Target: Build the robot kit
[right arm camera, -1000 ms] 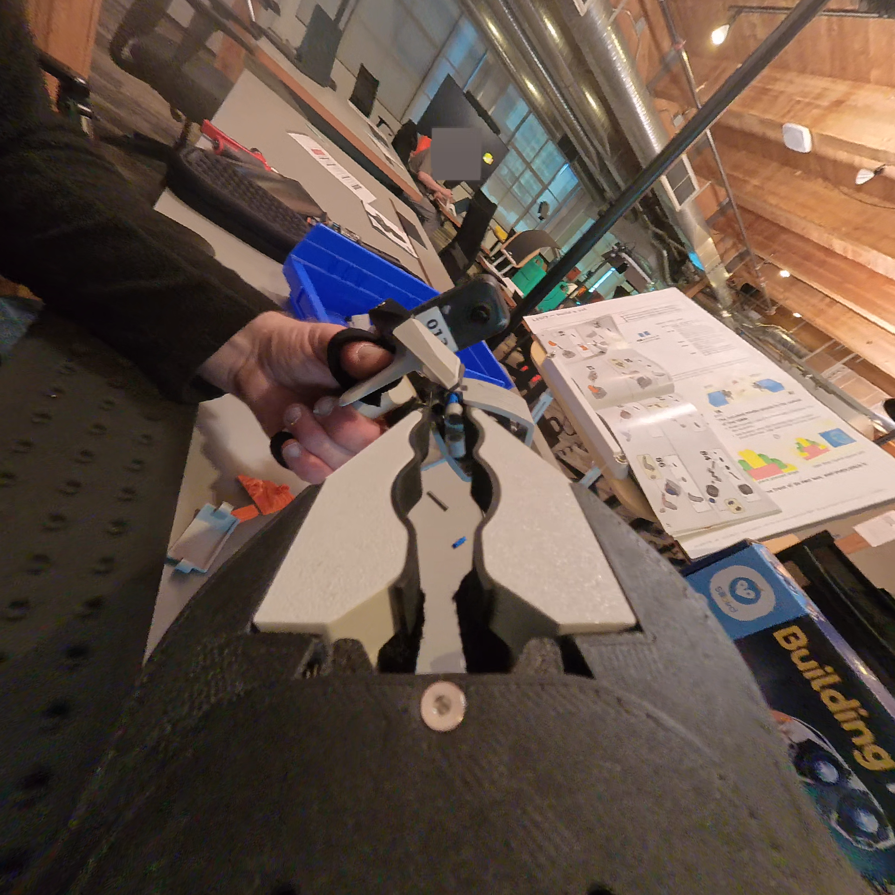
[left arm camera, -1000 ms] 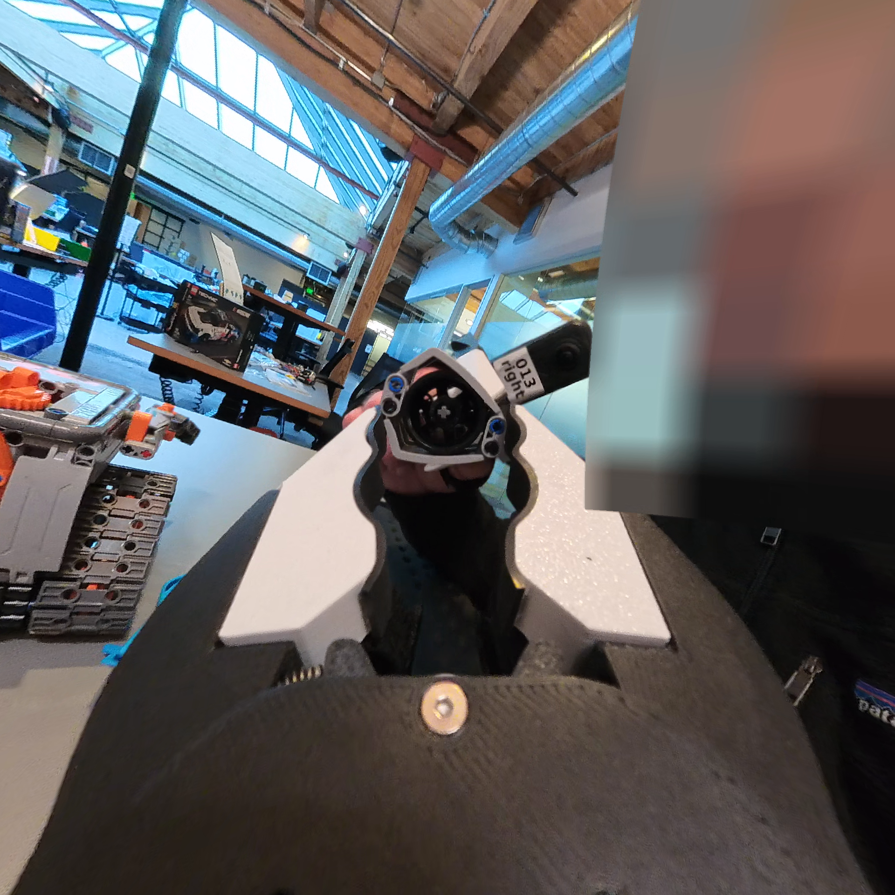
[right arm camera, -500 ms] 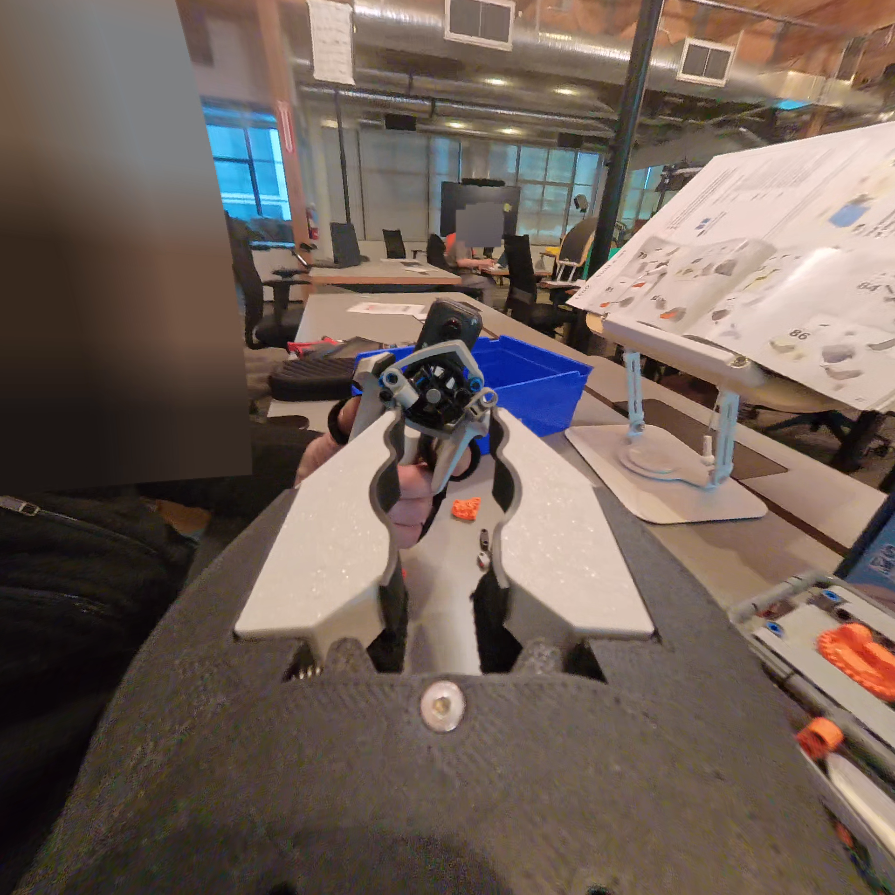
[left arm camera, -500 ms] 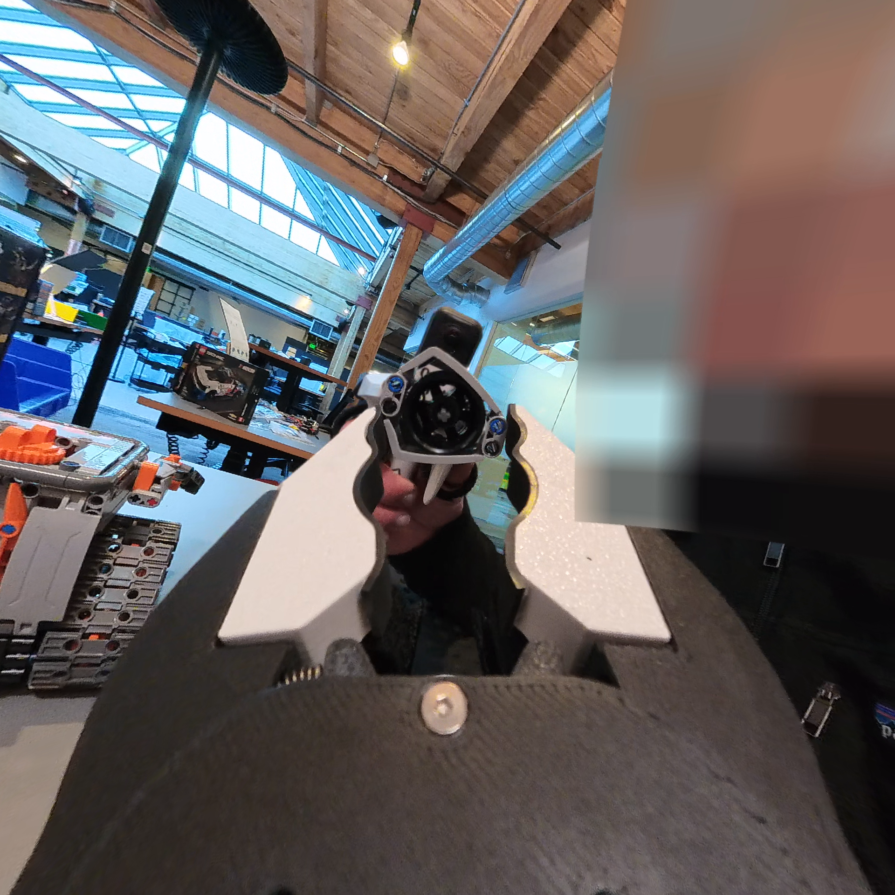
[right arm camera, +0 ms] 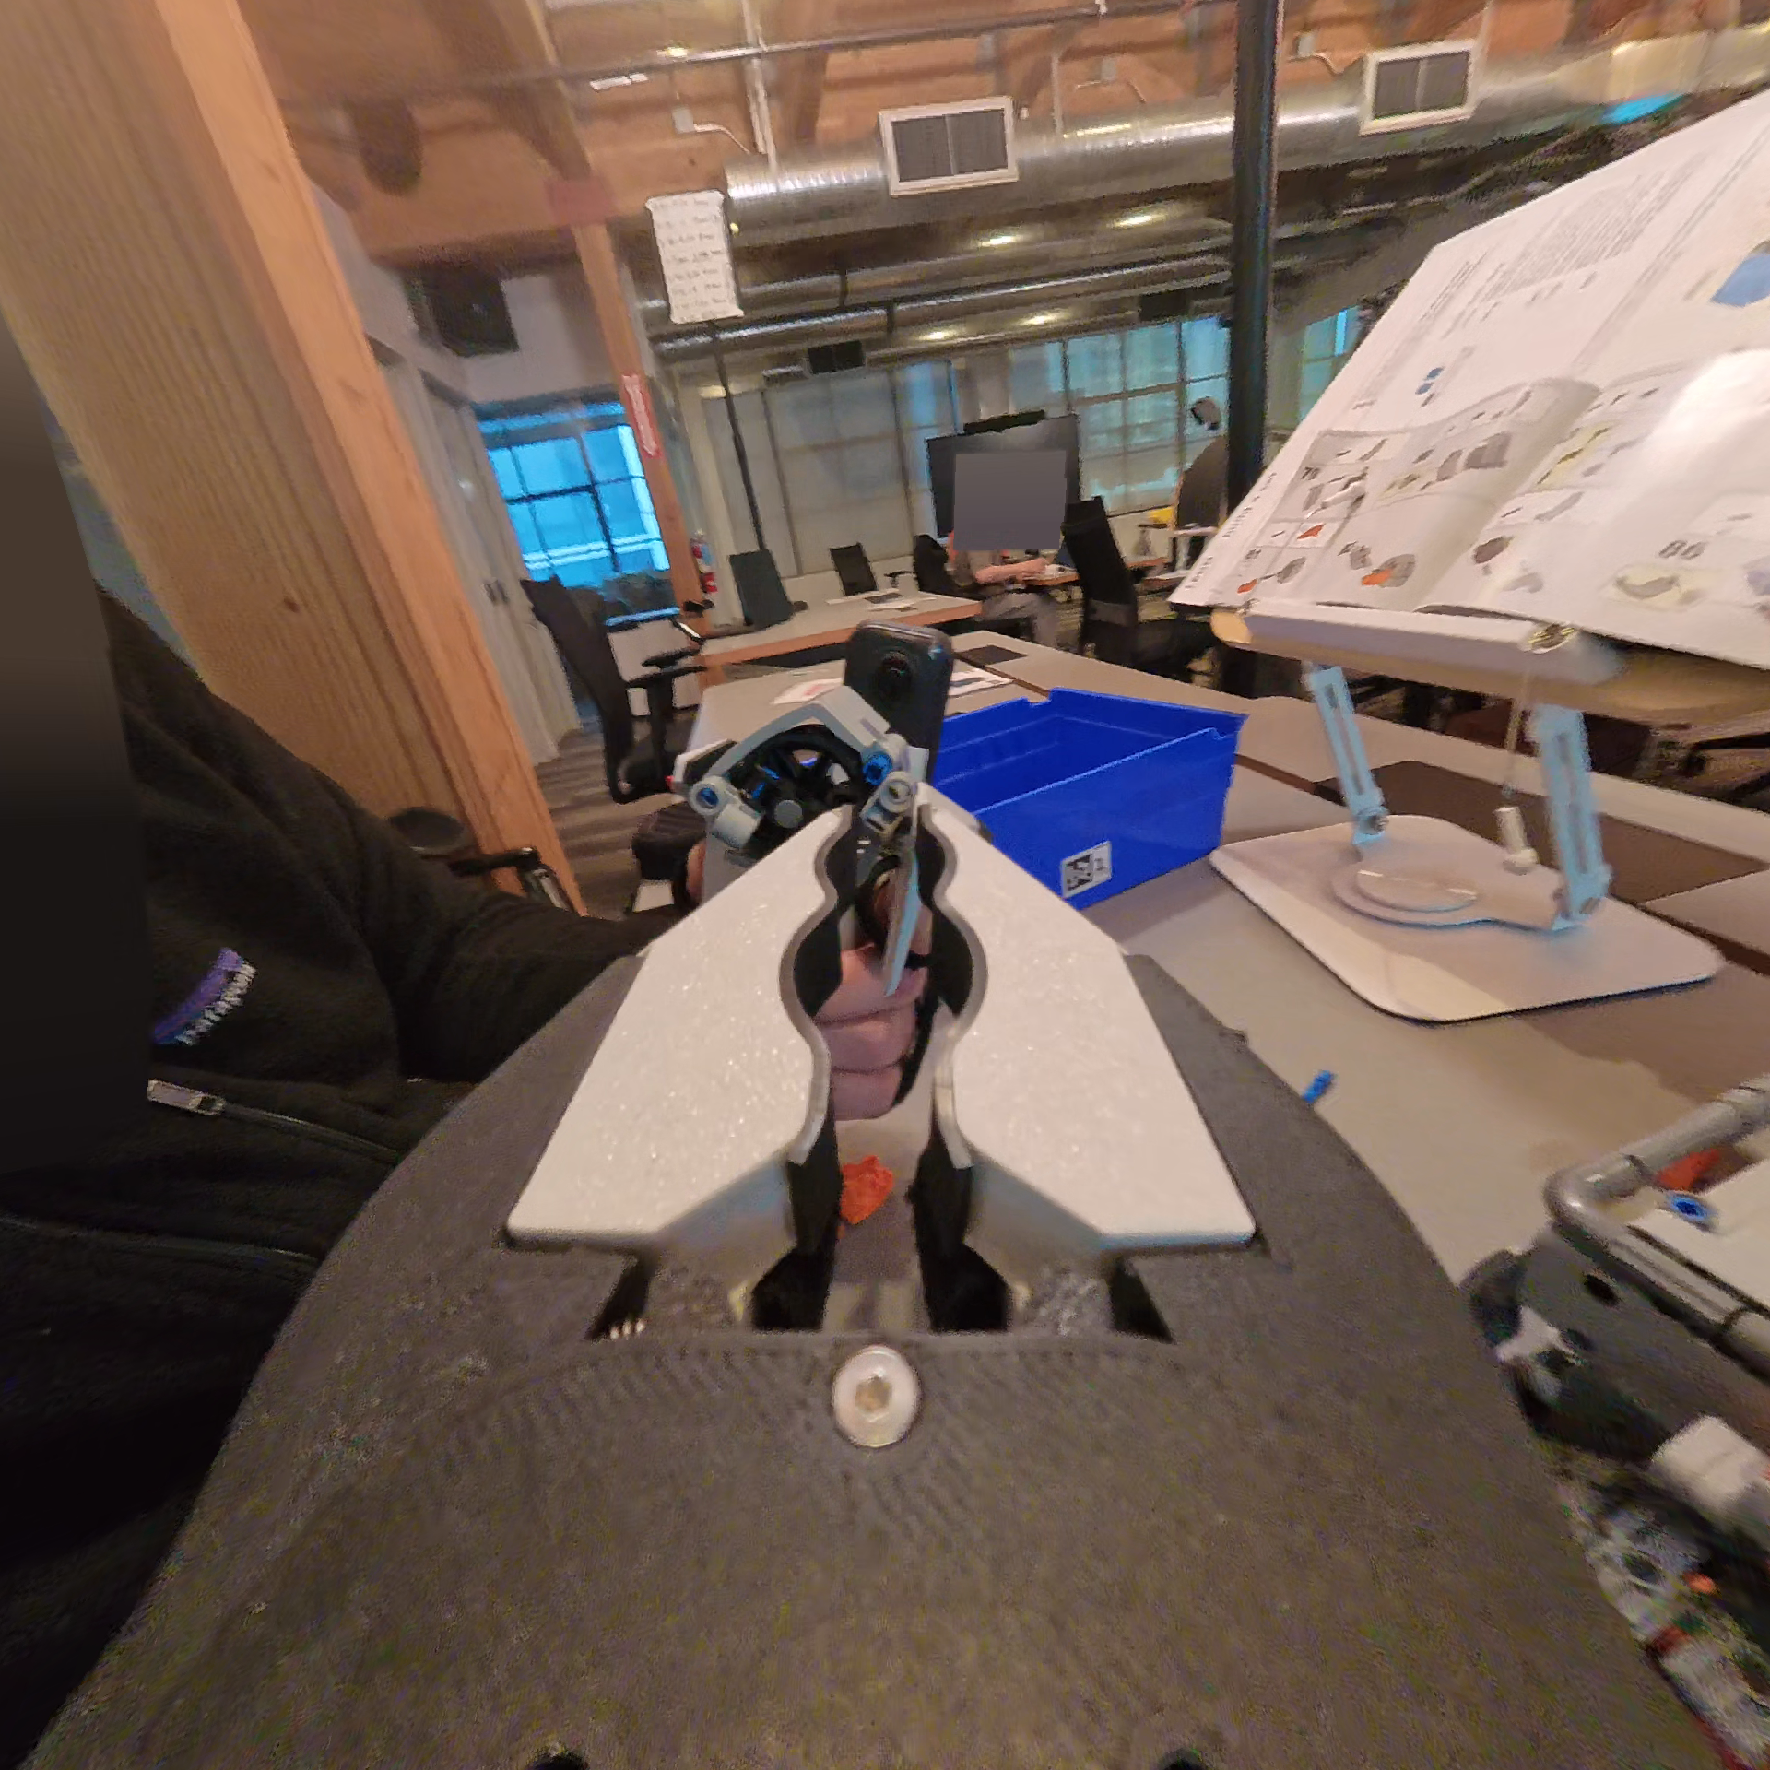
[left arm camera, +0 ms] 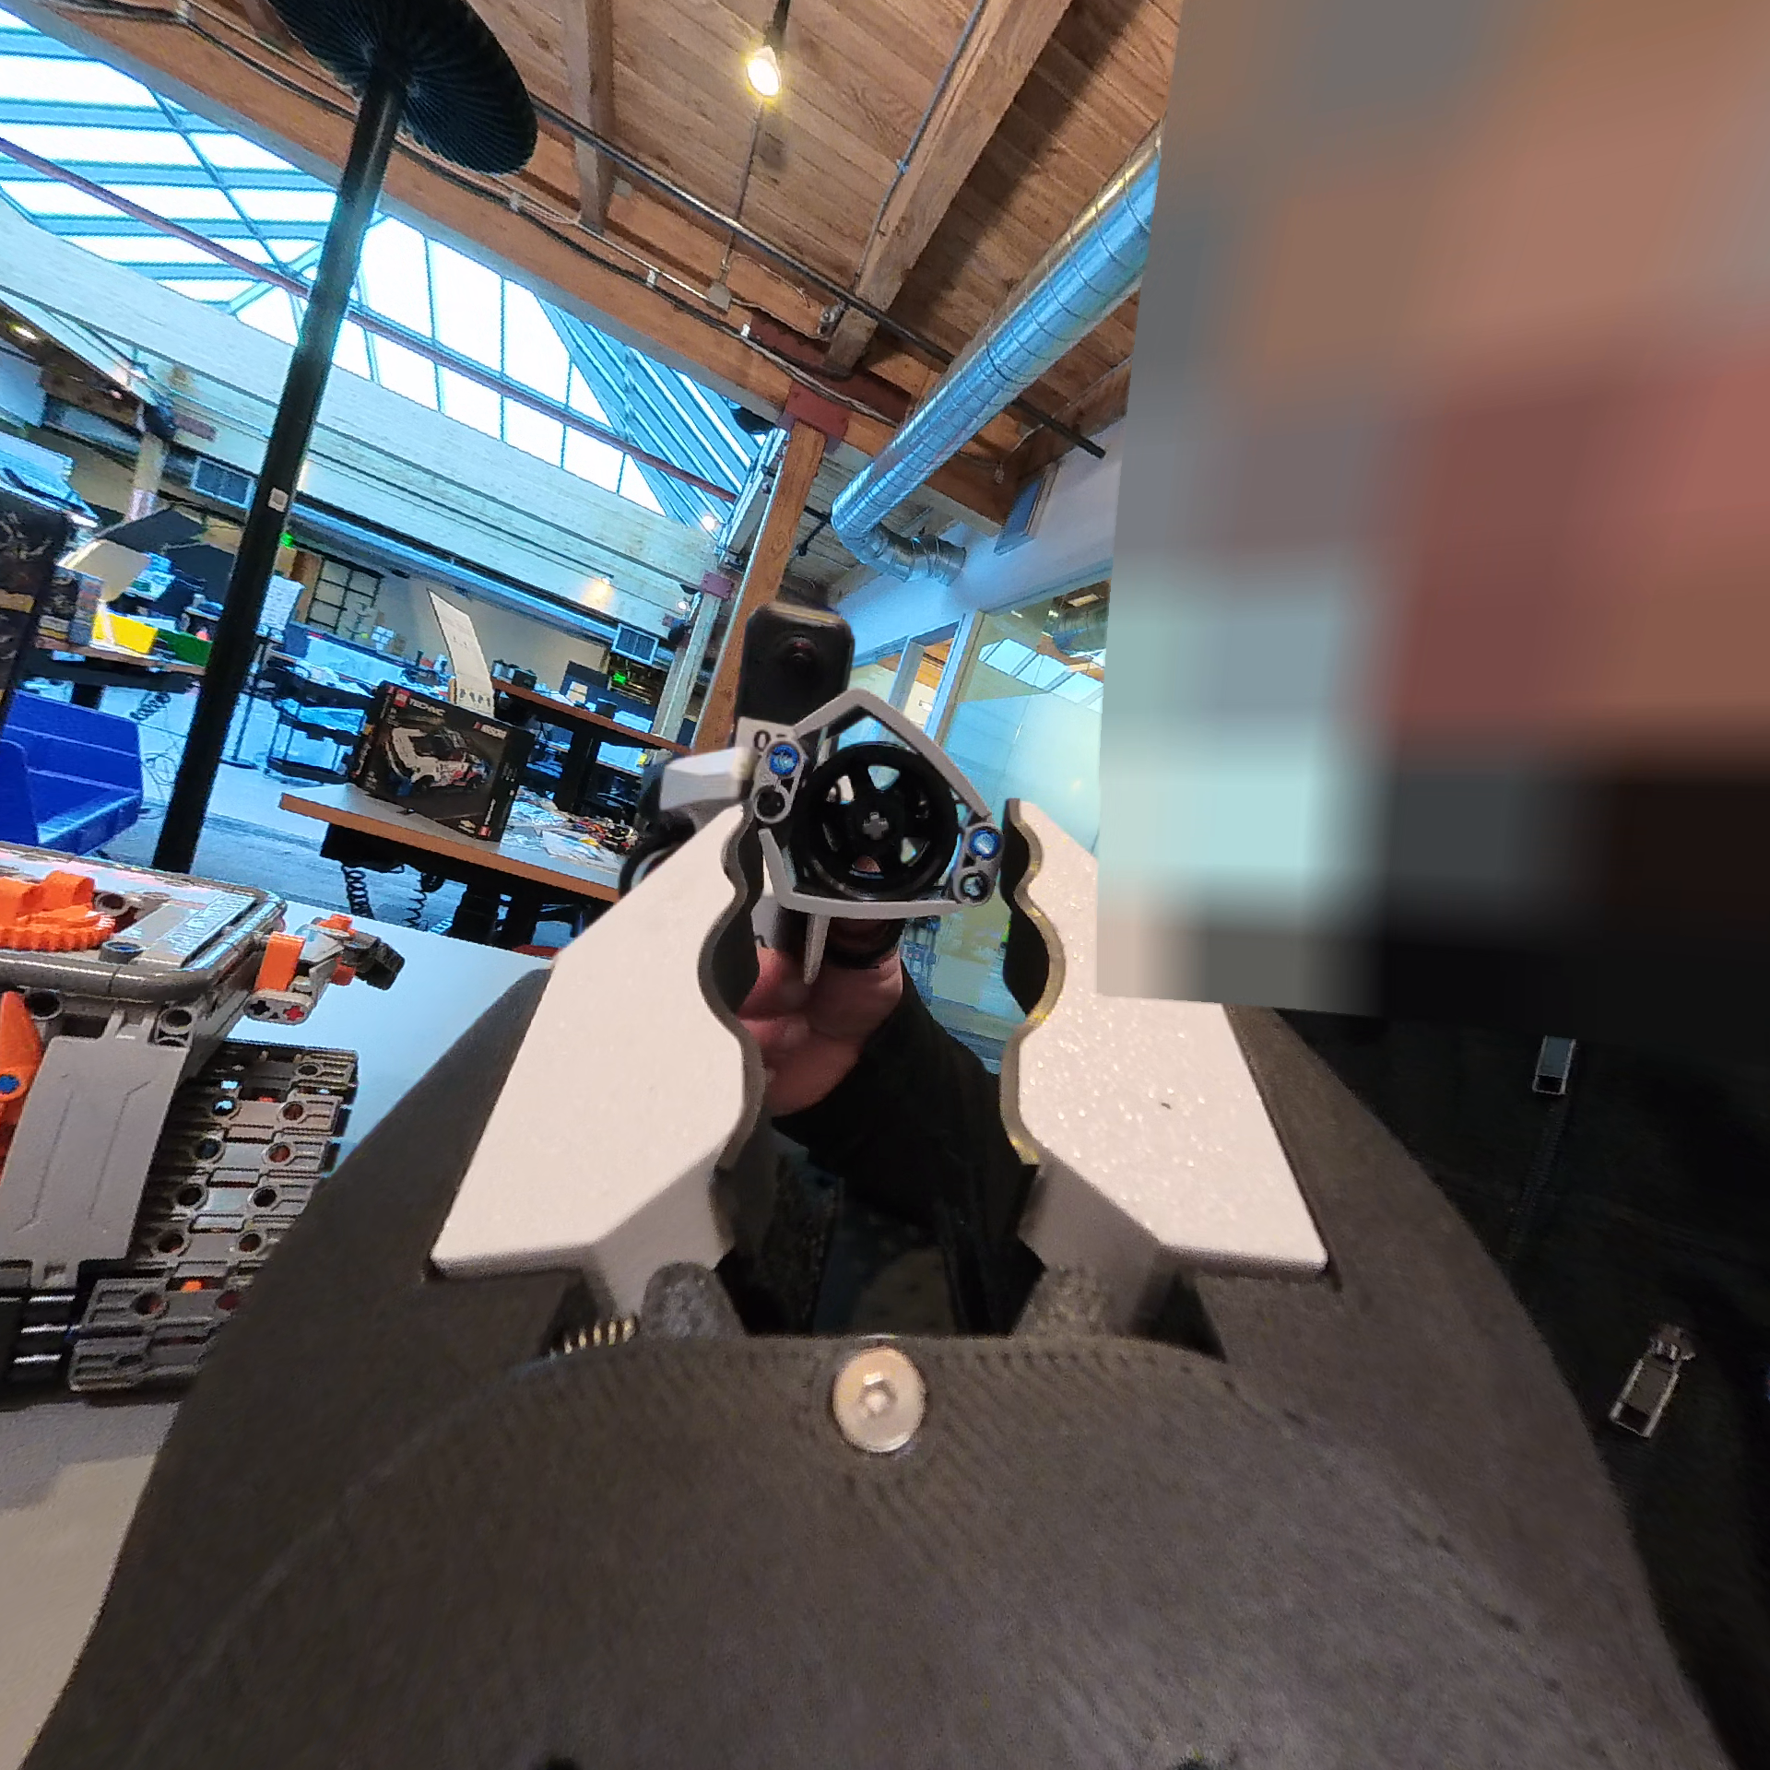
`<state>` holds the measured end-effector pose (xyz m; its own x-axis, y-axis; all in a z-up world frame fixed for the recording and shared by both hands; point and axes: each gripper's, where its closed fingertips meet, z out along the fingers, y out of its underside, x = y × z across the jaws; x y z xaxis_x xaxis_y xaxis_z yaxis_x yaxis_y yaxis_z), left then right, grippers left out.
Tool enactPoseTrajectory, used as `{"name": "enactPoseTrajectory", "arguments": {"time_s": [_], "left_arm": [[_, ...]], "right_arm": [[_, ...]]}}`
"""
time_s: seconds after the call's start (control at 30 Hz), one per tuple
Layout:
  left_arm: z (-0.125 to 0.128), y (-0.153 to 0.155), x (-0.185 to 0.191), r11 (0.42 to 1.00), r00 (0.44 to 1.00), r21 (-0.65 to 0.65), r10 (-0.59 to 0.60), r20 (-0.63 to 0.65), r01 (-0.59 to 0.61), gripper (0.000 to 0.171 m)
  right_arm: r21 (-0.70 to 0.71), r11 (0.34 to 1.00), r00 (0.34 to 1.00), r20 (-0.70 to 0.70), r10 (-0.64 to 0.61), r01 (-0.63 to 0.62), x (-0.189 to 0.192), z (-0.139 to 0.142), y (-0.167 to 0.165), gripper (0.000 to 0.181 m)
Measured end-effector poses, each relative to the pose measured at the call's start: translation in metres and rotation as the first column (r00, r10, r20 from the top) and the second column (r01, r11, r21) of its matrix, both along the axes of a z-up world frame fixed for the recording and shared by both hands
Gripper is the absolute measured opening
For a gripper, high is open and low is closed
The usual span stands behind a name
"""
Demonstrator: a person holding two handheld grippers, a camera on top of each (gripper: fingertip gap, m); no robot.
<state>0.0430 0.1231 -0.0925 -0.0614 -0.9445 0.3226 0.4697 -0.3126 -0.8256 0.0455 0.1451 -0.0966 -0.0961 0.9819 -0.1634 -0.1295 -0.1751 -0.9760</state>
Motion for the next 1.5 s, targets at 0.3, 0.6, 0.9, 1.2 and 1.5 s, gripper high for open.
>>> {"name": "enactPoseTrajectory", "arguments": {"time_s": [0.3,0.6,0.9,1.2,1.5], "left_arm": [[-0.002,0.002,0.000,1.000,1.000,0.006,0.007,-0.011,-0.007,0.047],[-0.001,0.001,0.001,1.000,1.000,0.020,0.012,-0.010,-0.012,0.047],[0.002,-0.001,0.000,0.999,1.000,0.032,0.011,0.007,-0.011,0.047],[0.008,0.006,-0.010,0.999,0.997,0.008,0.040,0.064,-0.040,0.047],[0.006,0.008,-0.008,0.997,0.997,0.020,0.068,0.044,-0.069,0.047]], "right_arm": [[-0.047,0.998,0.999,-0.028,0.041,-0.042,0.001,0.003,-0.002,0.008],[-0.164,0.982,0.995,-0.047,0.086,-0.093,0.002,-0.002,0.003,0.006],[-0.161,0.978,0.991,-0.034,0.129,-0.133,-0.005,-0.005,-0.006,0.020],[-0.122,0.980,0.987,0.010,0.161,-0.159,0.001,-0.008,-0.011,0.018],[0.013,0.997,0.996,0.031,0.080,-0.080,-0.006,-0.006,-0.017,0.009]]}}
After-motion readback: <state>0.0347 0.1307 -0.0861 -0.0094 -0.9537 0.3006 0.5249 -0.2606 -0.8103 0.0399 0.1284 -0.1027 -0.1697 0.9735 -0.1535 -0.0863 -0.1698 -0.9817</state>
